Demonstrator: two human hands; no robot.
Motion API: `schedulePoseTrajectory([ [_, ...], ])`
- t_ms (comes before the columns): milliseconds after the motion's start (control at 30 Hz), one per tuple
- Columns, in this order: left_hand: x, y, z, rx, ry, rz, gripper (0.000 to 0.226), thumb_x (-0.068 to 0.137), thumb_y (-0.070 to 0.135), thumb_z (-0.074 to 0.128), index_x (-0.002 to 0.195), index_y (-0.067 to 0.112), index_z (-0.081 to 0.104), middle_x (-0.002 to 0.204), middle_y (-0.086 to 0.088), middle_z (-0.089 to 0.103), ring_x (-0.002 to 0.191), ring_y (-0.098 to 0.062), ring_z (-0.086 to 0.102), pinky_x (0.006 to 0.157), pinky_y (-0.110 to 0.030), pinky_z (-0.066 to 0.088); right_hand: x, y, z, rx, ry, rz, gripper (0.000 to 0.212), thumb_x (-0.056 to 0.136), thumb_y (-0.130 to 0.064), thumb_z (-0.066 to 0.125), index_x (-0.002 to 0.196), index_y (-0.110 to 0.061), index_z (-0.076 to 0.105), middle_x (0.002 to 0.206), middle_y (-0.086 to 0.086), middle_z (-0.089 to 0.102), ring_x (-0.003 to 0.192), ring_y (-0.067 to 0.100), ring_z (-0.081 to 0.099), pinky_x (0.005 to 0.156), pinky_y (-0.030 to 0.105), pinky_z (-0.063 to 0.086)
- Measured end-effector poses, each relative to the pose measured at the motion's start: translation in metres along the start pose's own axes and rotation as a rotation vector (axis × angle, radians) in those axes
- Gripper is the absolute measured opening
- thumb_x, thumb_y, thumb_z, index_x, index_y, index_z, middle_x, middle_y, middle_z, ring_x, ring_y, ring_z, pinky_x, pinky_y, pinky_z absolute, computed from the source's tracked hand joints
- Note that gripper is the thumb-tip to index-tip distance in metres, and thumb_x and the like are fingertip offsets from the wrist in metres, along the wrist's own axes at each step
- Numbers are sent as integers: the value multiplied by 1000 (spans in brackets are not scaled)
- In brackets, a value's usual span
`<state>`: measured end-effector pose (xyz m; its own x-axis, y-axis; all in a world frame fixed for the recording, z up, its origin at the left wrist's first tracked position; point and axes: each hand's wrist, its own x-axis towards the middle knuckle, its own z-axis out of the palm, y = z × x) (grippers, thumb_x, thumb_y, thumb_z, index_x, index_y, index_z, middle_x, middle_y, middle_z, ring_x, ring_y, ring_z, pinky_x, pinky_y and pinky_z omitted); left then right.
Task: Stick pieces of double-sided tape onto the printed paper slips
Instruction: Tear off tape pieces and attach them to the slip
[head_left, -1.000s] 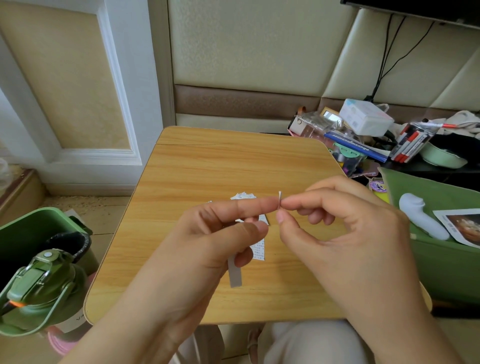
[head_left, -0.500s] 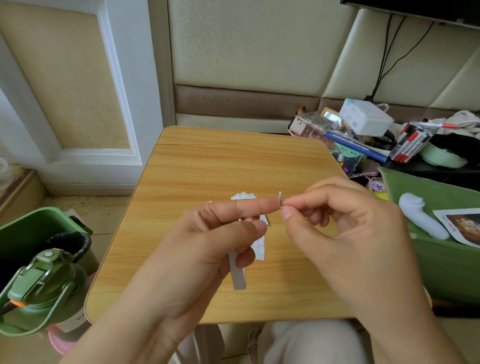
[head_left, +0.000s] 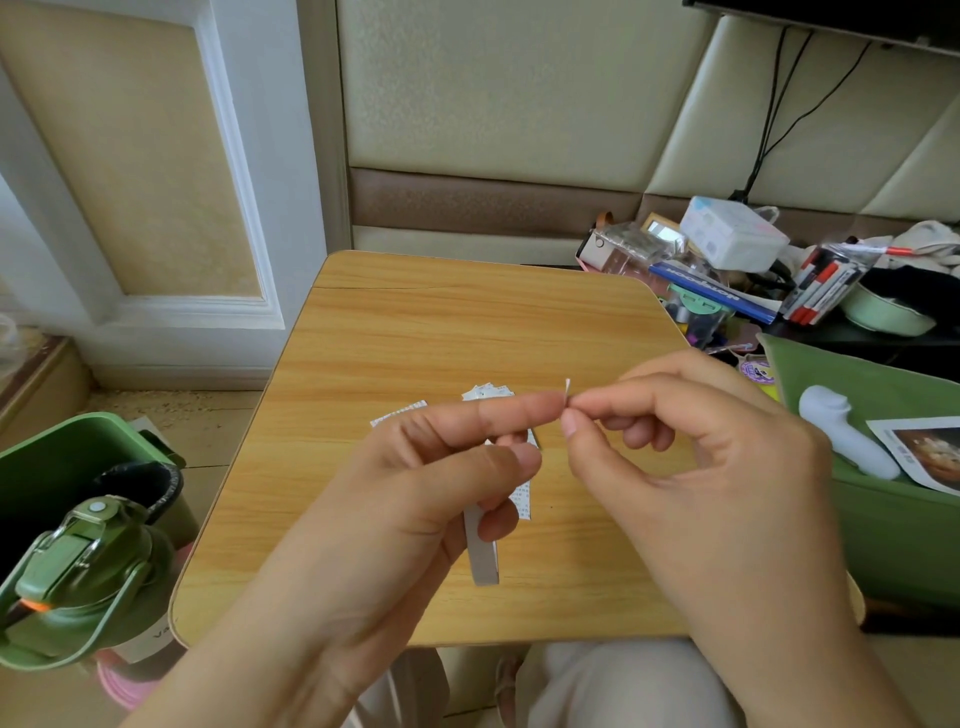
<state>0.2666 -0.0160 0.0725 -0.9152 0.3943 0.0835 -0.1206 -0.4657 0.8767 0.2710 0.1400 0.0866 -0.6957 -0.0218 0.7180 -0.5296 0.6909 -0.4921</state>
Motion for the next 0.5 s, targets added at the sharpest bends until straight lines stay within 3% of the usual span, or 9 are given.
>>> schedulePoseTrajectory([
  [267,-1,1,1,80,20,-9,32,64,11,71,95,19,77,64,9,51,55,-5,41,51,-19,37,0,-4,-3,-169,30,-95,3,73,-14,73,70,-15,73,70,-6,59,65,2,44,64,8,37],
  [400,-2,2,4,164,51,23,35,60,25,71,94,25,77,66,11,52,57,-5,41,53,-21,37,-1,-6,-2,-199,23,-79,2,72,-15,72,70,-16,72,71,-7,59,67,2,43,65,9,37],
  [500,-1,3,6,193,104,19,30,61,16,71,89,26,78,66,9,50,57,-7,39,58,-25,32,-1,-6,0,-169,15,-49,2,70,-15,71,70,-18,71,70,-9,57,64,3,43,64,6,37],
])
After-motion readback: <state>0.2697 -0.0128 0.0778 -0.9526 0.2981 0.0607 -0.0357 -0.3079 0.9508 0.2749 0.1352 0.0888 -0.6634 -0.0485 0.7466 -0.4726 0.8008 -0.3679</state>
